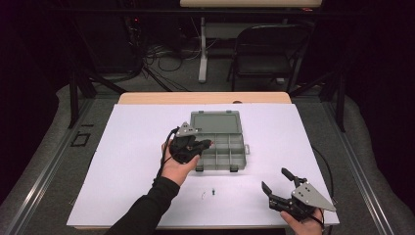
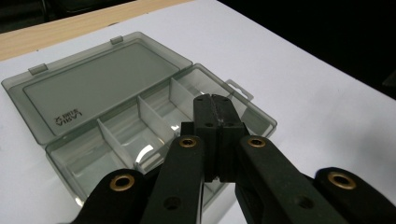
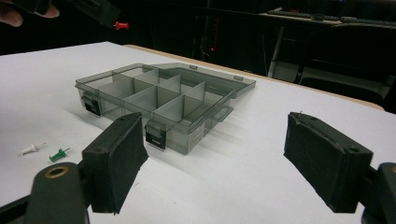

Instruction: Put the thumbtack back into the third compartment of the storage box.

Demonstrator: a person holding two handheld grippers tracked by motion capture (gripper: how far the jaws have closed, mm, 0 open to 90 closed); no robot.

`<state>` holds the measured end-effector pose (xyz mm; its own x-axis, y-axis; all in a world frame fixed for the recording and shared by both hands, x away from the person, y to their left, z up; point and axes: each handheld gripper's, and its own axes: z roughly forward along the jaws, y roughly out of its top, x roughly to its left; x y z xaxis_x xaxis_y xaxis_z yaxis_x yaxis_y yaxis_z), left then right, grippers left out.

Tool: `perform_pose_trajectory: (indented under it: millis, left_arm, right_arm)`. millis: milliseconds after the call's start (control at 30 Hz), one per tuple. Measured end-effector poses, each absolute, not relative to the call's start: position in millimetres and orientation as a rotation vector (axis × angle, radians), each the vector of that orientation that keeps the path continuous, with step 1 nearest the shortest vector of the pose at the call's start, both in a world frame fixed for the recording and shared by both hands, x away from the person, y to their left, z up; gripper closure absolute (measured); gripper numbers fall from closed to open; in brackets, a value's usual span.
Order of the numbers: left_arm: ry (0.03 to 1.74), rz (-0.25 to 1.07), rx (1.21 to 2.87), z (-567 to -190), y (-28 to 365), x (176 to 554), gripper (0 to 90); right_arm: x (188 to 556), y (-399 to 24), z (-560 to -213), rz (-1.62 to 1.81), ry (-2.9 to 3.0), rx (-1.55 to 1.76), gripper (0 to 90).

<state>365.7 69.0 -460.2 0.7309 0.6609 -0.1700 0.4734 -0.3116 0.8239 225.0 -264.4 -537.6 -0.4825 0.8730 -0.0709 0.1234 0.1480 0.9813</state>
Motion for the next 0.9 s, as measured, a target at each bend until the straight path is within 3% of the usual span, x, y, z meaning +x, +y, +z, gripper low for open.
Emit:
perform_pose_trajectory:
  millis: [433,900]
  left_arm:
    - [0.917,0.246,1.965,-452,57,392,90.0]
    - [0.967,0.236,2.005,-468,43,415,90.0]
  right_arm:
    - [226,-264,-538,1.394,1.749,0.956,19.5]
    - [226,-264,-539,1.395,1.752,0.958,19.5]
